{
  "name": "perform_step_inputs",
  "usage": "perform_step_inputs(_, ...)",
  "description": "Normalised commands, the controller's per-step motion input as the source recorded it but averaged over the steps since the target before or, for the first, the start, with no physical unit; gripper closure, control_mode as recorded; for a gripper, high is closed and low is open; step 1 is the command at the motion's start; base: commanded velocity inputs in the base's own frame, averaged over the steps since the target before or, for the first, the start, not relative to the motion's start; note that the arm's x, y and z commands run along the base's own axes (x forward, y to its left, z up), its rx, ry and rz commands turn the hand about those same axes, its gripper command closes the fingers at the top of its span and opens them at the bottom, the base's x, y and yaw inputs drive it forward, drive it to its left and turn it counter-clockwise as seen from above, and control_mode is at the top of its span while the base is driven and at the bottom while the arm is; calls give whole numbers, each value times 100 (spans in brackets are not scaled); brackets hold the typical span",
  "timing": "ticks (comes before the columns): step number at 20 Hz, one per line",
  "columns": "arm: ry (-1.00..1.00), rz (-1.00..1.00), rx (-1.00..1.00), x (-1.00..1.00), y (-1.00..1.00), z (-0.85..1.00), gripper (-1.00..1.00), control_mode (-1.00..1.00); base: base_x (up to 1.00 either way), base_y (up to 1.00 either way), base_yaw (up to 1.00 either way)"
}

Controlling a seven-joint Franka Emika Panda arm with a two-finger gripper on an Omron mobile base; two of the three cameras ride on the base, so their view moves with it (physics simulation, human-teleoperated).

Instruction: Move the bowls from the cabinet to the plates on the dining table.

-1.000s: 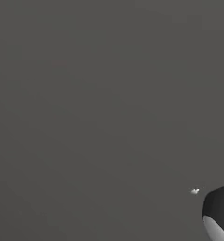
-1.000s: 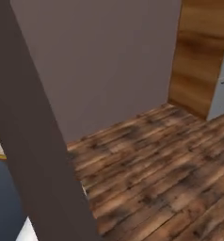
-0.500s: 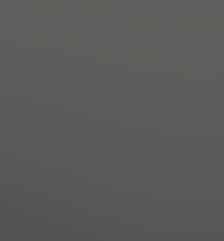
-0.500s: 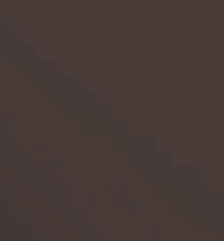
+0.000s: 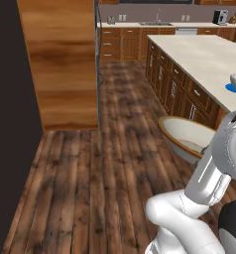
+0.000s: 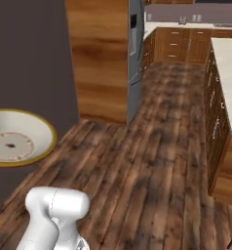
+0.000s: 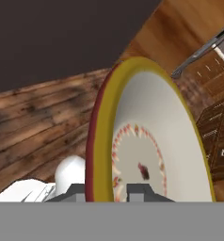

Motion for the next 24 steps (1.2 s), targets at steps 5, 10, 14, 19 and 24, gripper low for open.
perform_step_inputs(5, 0, 0, 0, 0, 0, 0, 100, 100, 74, 13, -72)
perform_step_inputs(10, 0, 0, 0, 0, 0, 0, 100, 100, 74, 17, -72)
perform_step_inputs(14, 0, 0, 0, 0, 0, 0, 100, 100, 76, 22, -71)
perform_step_inputs(19, 0, 0, 0, 0, 0, 0, 100, 100, 80, 31, -70)
perform_step_inputs(24, 0, 0, 0, 0, 0, 0, 100, 100, 84, 36, -70)
